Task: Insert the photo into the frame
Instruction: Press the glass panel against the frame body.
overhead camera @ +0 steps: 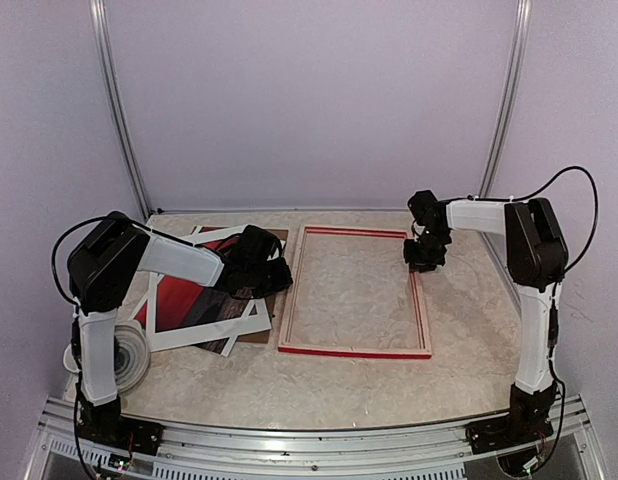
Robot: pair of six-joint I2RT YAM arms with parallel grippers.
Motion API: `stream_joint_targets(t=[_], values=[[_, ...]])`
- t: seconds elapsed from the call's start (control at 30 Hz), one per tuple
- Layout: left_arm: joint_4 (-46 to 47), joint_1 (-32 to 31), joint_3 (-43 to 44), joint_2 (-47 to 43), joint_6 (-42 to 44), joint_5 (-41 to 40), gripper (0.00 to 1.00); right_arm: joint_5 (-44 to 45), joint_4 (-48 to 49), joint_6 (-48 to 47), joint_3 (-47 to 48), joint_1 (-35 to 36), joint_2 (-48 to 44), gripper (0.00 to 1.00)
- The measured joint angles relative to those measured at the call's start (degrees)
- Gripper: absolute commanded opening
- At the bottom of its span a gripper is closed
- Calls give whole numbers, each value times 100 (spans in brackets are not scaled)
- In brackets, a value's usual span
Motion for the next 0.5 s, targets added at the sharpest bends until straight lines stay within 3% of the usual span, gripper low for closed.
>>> stream_joint_targets(t=[0.13,0.33,0.5], values=[[-2,0,0,0,20,131,19,-212,55,-295,1054,-216,697,23],[-11,-4,0,-11,90,232,25,-264,-15,-667,2774,-400,1700,32],[-70,-9,-2,-138,136,225,28,74,-258,-787,2614,-369,1493,37]])
